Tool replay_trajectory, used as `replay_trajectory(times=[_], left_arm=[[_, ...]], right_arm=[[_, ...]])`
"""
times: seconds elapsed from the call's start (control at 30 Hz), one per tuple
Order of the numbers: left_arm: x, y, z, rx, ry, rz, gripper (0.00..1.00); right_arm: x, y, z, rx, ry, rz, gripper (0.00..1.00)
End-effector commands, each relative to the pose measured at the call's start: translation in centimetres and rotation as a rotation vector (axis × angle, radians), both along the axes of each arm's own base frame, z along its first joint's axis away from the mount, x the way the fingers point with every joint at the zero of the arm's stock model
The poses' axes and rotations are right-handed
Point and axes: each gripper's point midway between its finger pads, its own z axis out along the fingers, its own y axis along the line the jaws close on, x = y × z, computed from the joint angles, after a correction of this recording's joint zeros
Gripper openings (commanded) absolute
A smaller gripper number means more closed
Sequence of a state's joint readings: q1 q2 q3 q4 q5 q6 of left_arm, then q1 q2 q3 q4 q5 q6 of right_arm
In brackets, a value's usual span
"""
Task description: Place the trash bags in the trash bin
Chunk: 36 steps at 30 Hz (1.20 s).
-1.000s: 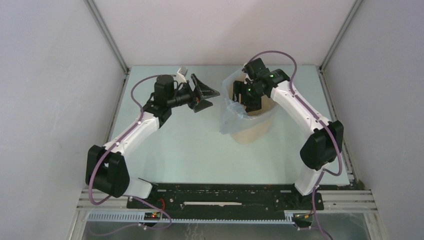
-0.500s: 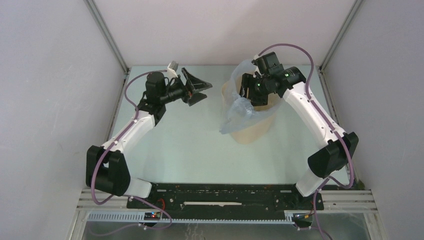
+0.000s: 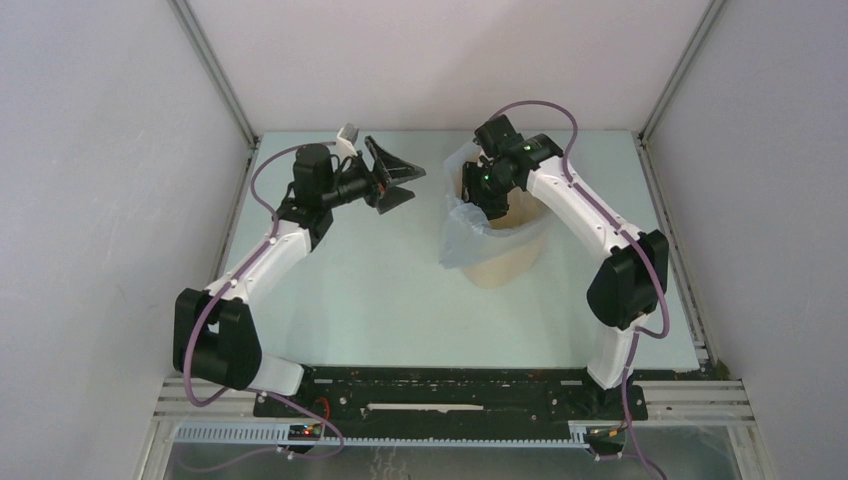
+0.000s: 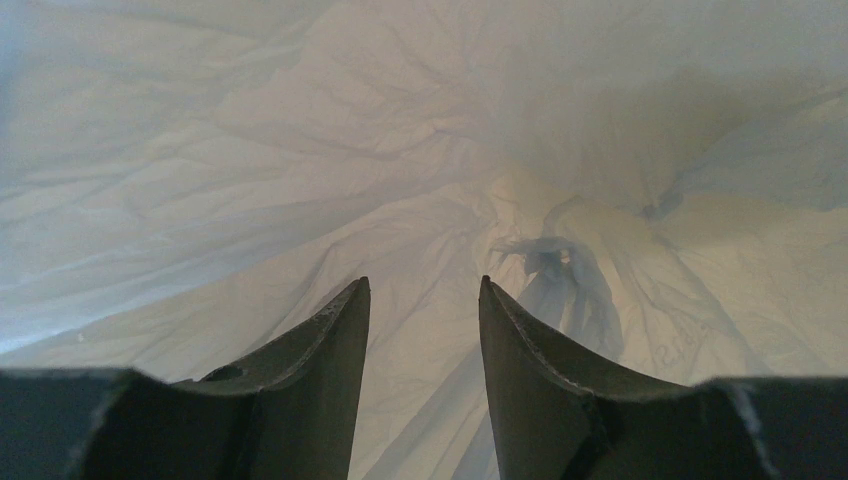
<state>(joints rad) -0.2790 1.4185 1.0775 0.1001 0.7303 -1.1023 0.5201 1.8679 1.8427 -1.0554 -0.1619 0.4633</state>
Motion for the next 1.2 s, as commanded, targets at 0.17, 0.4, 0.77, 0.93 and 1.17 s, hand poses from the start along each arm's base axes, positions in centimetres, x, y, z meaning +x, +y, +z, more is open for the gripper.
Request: replay_trajectory(times=[0.17, 0.4, 0.77, 0.93, 1.17], left_arm=[[0.3, -3.1, 2.4, 0.219, -0.159, -0.052, 1.0], [1.4, -3.3, -0.5, 0.379, -0.124, -0.015, 1.0], [1.0, -4.2, -3.7, 0.418, -0.054, -0.068, 0.94], [0.6, -4.5, -2.8, 0.4, -0.078, -0.087, 0.94], [0.5, -4.7, -2.0, 0.389, -0.092, -0.1, 0.95]], right_arm=[[-0.6, -1.4, 3.6, 0.01, -0.094, -0.03, 0.6], [-0.7, -1.1, 3.8, 0.038, -0.089, -0.026, 0.65], [-0.5, -2.3, 8.5, 0.119, -0.17, -0.07, 0.72], [-0.5, -2.7, 10.3, 0.147, -0.191, -0.074, 0.75], [-0.8, -2.8, 10.9, 0.18, -0.173, -0.069, 0.8]])
